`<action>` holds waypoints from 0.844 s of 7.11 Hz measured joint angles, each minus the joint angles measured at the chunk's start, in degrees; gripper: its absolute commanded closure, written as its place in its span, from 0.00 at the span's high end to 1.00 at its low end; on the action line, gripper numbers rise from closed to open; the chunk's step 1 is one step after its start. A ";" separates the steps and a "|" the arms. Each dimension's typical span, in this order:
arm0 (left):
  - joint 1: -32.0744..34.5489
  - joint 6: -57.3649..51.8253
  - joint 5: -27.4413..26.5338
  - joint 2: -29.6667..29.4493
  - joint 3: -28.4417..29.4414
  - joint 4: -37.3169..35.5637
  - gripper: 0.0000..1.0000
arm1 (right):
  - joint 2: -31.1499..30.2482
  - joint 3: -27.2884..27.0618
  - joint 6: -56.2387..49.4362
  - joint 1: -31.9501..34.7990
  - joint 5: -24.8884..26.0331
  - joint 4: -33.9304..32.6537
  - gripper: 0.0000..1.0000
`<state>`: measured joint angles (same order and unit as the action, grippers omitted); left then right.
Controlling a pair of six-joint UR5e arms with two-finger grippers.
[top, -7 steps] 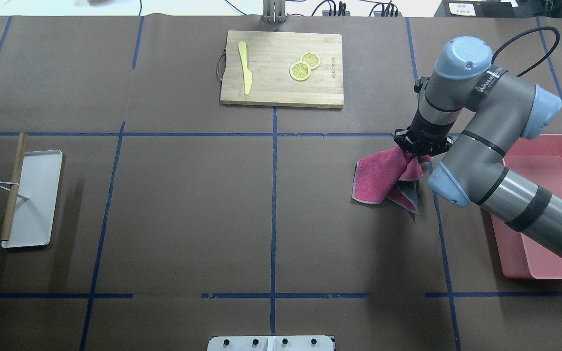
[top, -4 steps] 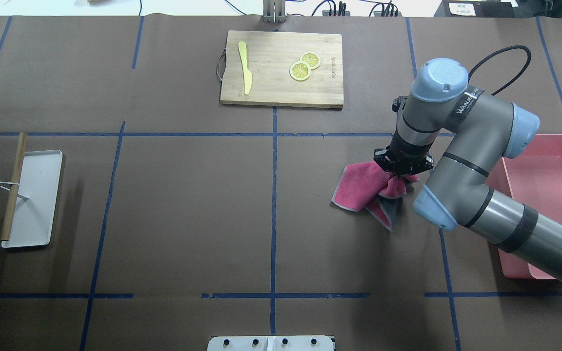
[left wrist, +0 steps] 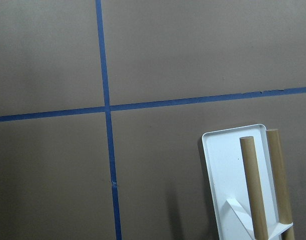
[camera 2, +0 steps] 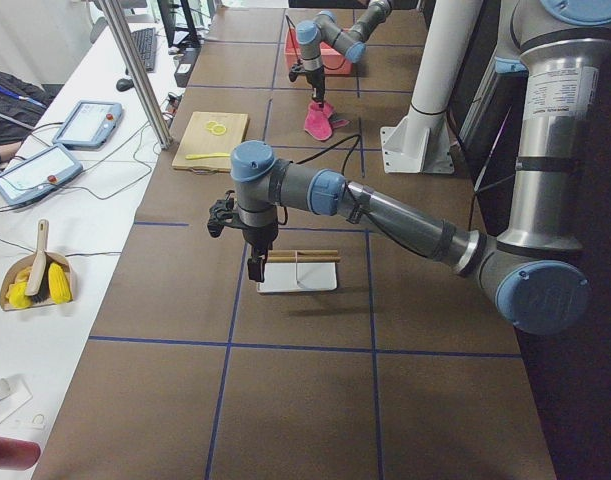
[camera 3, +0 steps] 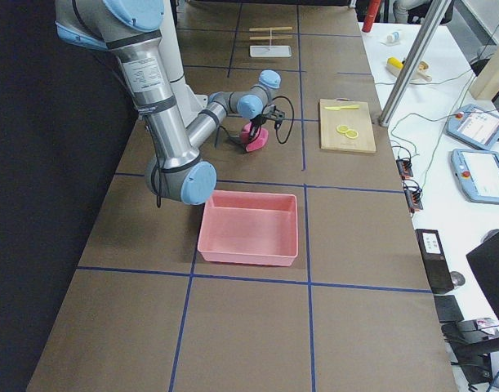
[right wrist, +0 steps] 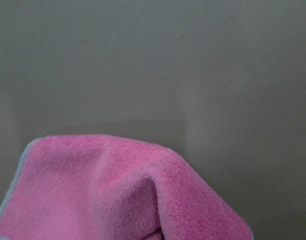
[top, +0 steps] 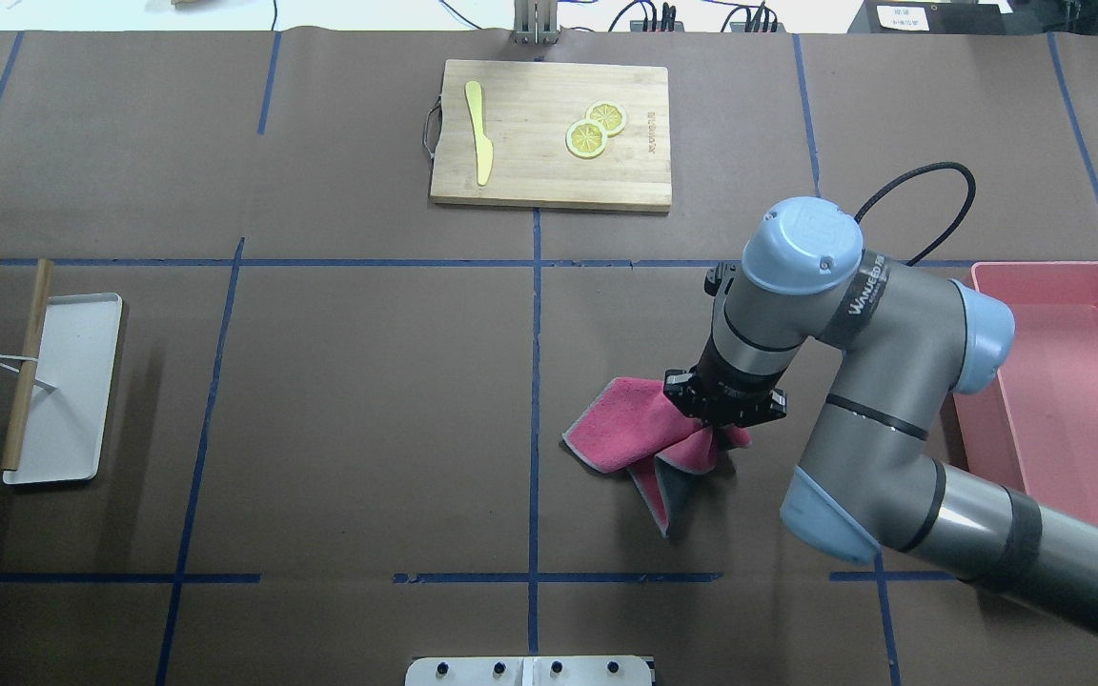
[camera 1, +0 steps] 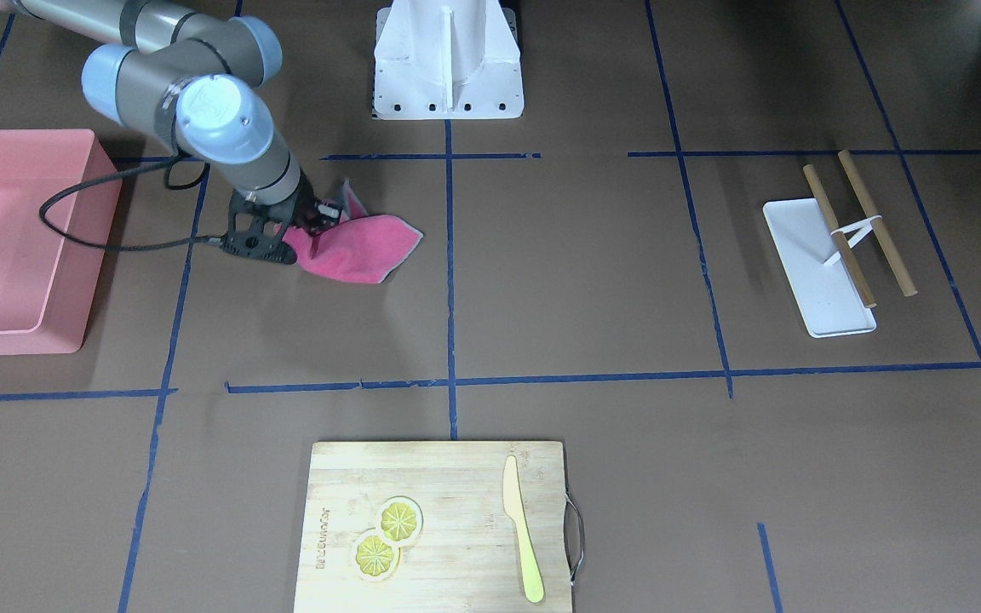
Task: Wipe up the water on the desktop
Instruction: 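Lift the cloth with the right gripper and drop it into the pink bin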
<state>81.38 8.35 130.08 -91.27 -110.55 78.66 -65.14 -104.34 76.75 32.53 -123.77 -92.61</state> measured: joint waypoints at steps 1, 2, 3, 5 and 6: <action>0.10 -0.24 0.02 0.00 0.68 0.00 1.00 | -0.90 -3.75 1.26 -0.15 0.04 -0.33 0.01; 0.57 -1.89 0.11 -0.06 2.50 0.00 1.00 | -1.59 -7.14 1.64 1.58 0.20 -0.57 0.01; 1.76 -5.35 0.25 -0.10 4.99 -0.04 1.00 | -1.95 -10.10 1.60 5.04 0.38 -0.67 0.00; 4.66 -12.95 0.65 -0.13 10.29 -0.15 1.00 | -2.25 -15.14 -0.23 14.37 -0.17 -0.96 0.00; 5.98 -15.66 1.49 -0.12 12.56 -0.17 1.00 | -2.57 -17.20 -3.42 19.09 -1.23 -2.33 0.00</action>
<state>87.36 -7.31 131.57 -91.39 -97.99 78.49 -67.71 -121.55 73.32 51.62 -125.00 -94.95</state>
